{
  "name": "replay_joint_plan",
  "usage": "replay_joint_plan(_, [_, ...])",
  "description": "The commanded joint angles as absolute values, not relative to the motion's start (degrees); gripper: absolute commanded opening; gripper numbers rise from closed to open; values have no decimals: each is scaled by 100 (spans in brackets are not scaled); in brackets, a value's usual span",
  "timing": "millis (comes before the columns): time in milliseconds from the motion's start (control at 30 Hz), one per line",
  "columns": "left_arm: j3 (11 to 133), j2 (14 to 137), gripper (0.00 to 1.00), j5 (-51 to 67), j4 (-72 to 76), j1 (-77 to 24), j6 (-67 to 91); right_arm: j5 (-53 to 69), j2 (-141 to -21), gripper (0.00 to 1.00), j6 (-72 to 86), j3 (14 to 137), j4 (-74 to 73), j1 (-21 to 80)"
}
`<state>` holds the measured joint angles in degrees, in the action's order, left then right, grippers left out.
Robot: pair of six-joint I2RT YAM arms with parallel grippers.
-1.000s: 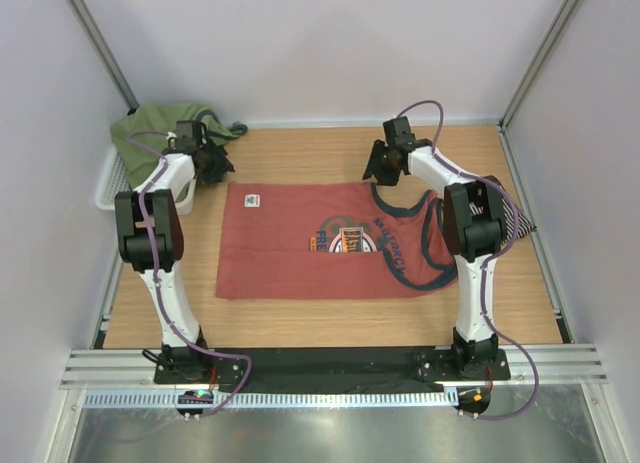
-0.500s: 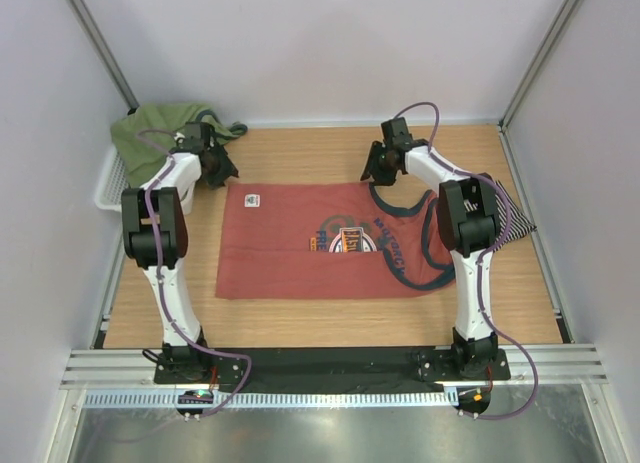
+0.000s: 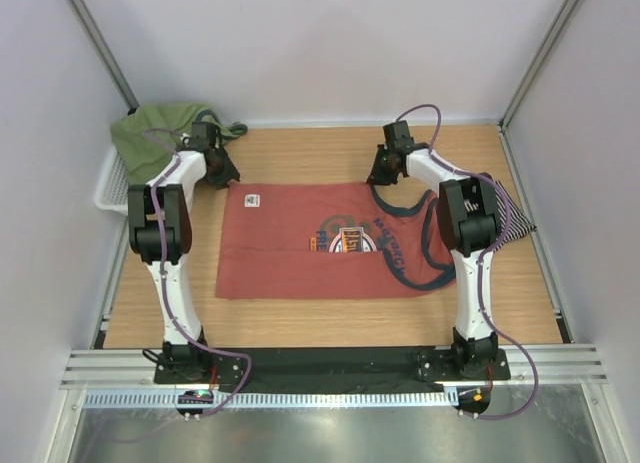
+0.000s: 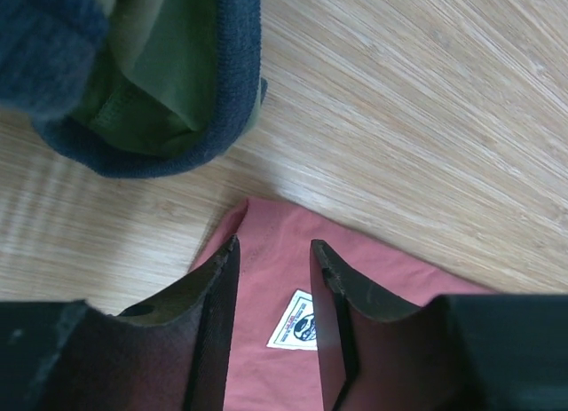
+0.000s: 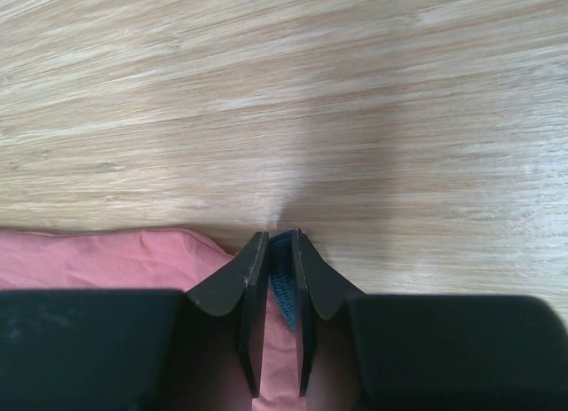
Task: Fold and stack the tank tops
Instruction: Fold the tank top
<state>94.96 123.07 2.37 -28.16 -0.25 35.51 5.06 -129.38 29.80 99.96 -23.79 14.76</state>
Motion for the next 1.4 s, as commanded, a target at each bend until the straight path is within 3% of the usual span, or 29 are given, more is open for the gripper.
replay_joint_plan(0, [9677, 12524, 38, 62, -3041, 62, 3551, 483, -12885, 20, 2883, 9906, -2109, 1468])
replay_joint_plan(133, [9799, 12612, 30, -237, -3146, 53, 3560, 519, -12867, 20, 2883, 9861, -2039, 1468])
replay_joint_plan(333, [10124, 12875, 39, -703, -3445, -141, 3594, 598, -12832, 20, 2865, 9809, -1978, 1459])
replay_joint_plan(500, [10256, 13007, 36, -922, -3533, -193, 3612, 633, -12779, 19, 2865, 9738, -1934, 1459])
replay_joint_plan(533, [10292, 13043, 34, -1001, -3577, -202, 3630, 633, -12779, 19, 2865, 9730, -1925, 1468])
replay_joint_plan(700, [10248, 13000, 0, -1143, -3621, -246, 3665, 685, -12709, 15, 2821, 9668, -1863, 1468])
replay_joint_plan(1100, [9739, 12085, 0, -1582, -3085, -475, 3331, 616, -12499, 11, 2655, 10178, -2223, 1573])
replay_joint_plan(1367, [9036, 11348, 0, -1415, -2594, -588, 3392, 633, -11936, 7, 2593, 9625, -2171, 1670])
